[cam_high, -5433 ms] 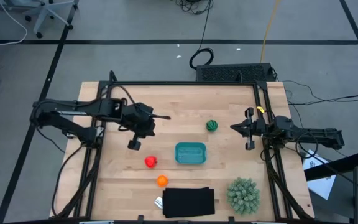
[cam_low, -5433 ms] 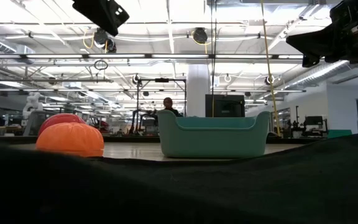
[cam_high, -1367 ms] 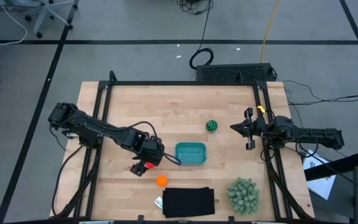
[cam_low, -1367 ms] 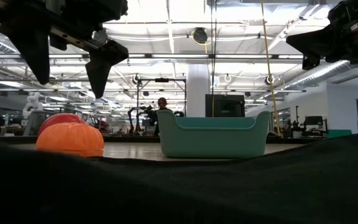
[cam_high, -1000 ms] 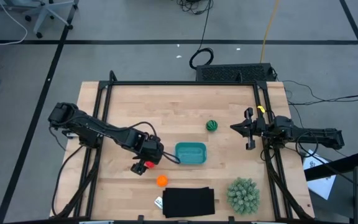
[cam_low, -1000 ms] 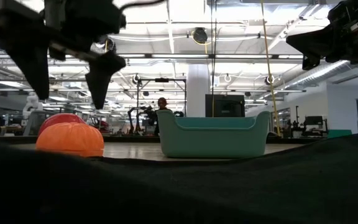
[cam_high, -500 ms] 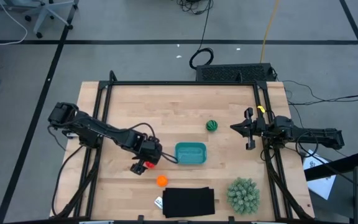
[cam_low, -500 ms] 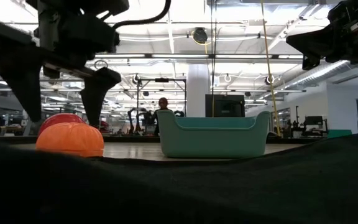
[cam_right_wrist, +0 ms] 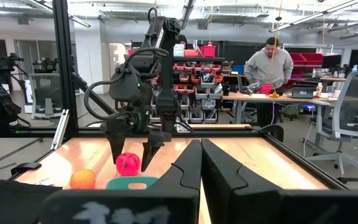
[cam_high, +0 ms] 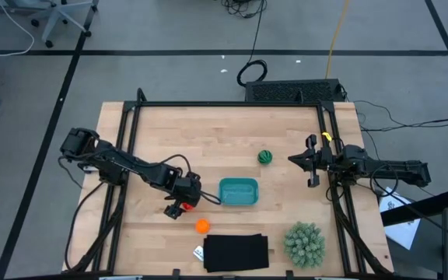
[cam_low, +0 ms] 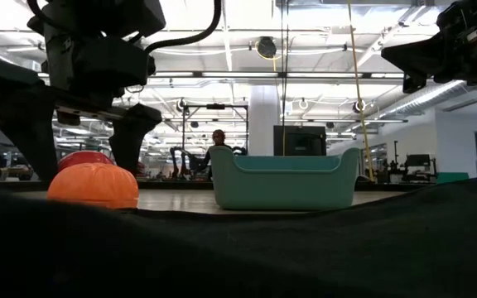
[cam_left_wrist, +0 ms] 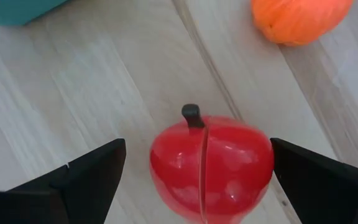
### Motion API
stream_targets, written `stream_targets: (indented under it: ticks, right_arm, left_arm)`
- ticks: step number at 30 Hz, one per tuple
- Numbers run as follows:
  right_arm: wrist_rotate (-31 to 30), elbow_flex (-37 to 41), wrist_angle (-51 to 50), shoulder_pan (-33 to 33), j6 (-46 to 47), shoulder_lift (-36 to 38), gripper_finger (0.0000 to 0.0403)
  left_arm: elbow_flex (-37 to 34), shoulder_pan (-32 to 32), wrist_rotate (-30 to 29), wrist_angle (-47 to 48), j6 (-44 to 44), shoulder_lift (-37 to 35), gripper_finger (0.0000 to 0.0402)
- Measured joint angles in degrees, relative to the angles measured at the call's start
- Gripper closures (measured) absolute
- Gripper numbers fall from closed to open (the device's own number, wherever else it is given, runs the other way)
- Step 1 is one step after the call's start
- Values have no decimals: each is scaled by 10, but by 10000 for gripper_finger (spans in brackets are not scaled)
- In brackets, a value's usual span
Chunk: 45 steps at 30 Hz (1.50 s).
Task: Pick and placing Produce into tupperware
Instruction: Put the red apple into the blue container
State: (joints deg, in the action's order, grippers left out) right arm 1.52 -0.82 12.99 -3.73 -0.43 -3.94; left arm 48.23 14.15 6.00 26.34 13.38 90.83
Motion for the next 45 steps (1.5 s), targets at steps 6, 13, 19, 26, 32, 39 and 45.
stream_targets:
  ticks: [6, 13, 19, 26, 32, 39, 45]
  right_arm:
    - [0, 0, 0, 0, -1, 0, 403]
    - [0, 0, 0, 0, -2, 0, 403]
    - [0, 0, 0, 0, -2, 0, 403]
    - [0, 0, 0, 0, -2, 0, 403]
    - [0, 0, 0, 0, -2, 0, 403]
    - [0, 0, 0, 0, -3, 0, 403]
    - [0, 0, 0, 0, -3, 0, 403]
  left_arm:
    - [-12, 0, 0, -25, -3, 0, 2]
    - [-22, 0, -18, -30, -11, 0, 2]
    - [-22, 1, -15, -30, -20, 0, 2]
    - [-22, 2, -11, -29, -19, 0, 3]
    - [-22, 1, 0, -25, -19, 0, 29]
    - [-22, 1, 1, -26, -19, 0, 89]
    - [-22, 1, 1, -31, -17, 0, 123]
